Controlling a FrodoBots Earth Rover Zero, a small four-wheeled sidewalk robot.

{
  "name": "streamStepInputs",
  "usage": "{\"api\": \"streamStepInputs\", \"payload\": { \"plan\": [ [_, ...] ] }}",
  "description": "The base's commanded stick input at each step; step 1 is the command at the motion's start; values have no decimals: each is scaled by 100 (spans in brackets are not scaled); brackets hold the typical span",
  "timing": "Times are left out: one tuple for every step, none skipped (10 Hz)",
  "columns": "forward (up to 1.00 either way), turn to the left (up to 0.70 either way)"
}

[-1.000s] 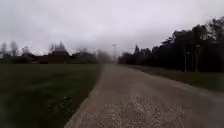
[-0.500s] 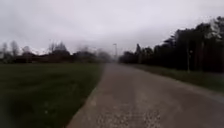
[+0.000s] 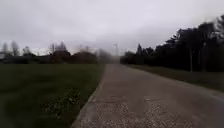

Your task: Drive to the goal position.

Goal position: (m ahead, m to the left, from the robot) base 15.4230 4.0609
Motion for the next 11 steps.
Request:
{"api": "streamStepInputs", "payload": {
  "plan": [
    [85, -8],
    [85, 0],
    [85, 0],
    [85, 0],
    [85, 0],
    [85, 0],
    [85, 0],
    [85, 0],
    [85, 0],
    [85, 0],
    [85, 0]
  ]
}}
